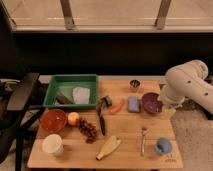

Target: Place pepper in purple bowl

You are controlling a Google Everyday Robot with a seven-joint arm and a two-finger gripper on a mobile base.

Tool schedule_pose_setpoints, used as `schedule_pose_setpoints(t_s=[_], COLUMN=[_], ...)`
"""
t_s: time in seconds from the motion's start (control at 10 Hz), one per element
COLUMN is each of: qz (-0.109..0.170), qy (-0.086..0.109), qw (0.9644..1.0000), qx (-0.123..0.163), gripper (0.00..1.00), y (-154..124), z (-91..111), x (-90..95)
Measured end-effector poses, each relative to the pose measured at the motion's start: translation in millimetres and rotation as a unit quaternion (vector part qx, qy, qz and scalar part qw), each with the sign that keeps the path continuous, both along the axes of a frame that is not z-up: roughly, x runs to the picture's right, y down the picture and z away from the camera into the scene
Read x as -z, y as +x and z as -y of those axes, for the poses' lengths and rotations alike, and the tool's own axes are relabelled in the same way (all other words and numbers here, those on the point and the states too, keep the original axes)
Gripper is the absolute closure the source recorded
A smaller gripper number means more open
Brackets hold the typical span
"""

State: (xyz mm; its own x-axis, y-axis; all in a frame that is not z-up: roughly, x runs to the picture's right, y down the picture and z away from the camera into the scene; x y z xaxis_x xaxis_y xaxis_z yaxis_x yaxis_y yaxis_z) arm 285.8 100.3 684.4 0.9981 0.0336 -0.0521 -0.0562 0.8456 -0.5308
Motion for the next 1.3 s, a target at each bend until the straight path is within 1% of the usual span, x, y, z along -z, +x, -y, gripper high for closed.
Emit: schedule_pose_setpoints(t_s=[0.3,0.4,0.5,0.6,0.7,0.8,0.9,1.0,1.1,1.2,1.3], qz=[0.002,0.008,0.032,0.063,0.089,0.123,0.153,0.184,0.204,0.221,0.223], qy=[0.001,0.003,0.007,0.01,0.013,0.013,0.014,0.014,0.014,0.014,0.013], qw=[1.0,0.9999,0.9983,0.9936,0.987,0.9756,0.9643,0.9518,0.9443,0.9392,0.9383], qx=[0.003,0.013,0.049,0.093,0.133,0.181,0.216,0.245,0.258,0.262,0.264], gripper=[0.35,0.35,0.35,0.35,0.35,0.35,0.35,0.35,0.35,0.35,0.35], y=[0.0,-0.5,-8.7,-20.4,-28.7,-42.7,-61.6,-86.6,-109.9,-138.8,-144.6], z=[0.1,2.8,7.4,10.1,11.4,10.0,8.7,8.1,8.3,8.5,8.8], x=[0.0,1.0,1.6,1.2,0.8,-0.7,-3.7,-9.8,-16.9,-26.6,-28.9])
